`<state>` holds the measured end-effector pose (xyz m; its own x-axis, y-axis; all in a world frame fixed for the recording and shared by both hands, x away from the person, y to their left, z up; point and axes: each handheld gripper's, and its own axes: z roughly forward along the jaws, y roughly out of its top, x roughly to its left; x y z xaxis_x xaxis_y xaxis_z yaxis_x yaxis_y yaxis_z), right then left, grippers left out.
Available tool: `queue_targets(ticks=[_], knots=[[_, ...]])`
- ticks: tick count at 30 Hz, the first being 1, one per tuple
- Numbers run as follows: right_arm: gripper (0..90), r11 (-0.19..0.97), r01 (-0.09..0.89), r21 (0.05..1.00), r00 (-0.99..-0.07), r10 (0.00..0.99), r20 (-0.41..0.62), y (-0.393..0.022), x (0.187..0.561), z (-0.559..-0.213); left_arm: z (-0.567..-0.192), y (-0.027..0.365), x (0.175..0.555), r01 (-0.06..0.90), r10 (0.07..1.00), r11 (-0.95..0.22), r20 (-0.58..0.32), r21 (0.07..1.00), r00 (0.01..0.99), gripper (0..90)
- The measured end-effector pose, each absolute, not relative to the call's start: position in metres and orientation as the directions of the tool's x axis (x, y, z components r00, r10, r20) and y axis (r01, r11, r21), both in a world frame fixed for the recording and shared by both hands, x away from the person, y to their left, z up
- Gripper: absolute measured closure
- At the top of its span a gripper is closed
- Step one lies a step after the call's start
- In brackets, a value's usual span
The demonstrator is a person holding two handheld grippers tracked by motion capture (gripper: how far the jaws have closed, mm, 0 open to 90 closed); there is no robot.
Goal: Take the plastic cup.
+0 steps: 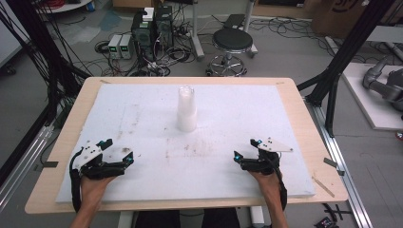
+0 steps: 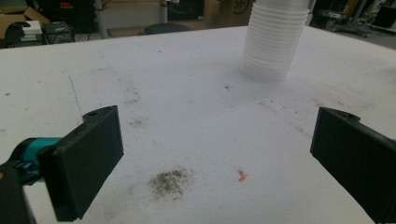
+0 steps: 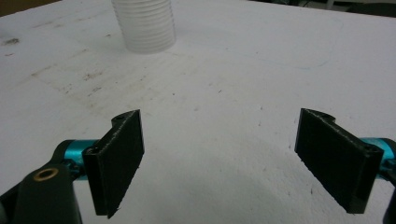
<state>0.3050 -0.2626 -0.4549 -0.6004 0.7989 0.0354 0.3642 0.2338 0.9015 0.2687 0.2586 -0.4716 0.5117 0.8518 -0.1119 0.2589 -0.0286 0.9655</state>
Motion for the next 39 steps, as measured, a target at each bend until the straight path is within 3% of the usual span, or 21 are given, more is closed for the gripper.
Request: queue_targets(ticks=[25,39], knots=[[15.7,0.238,0.369,0.898,-0.605,0.795,0.037,-0.262,0.305,-0.455,-0.469,0.260,0.270,0.255,0.837,-0.001,-0.139,0.967,0.530,2.4],[15.7,0.238,0.371,0.898,-0.605,0.795,0.039,-0.262,0.305,-0.455,-0.399,0.257,0.307,0.191,0.747,-0.035,-0.101,0.981,0.657,2.4]])
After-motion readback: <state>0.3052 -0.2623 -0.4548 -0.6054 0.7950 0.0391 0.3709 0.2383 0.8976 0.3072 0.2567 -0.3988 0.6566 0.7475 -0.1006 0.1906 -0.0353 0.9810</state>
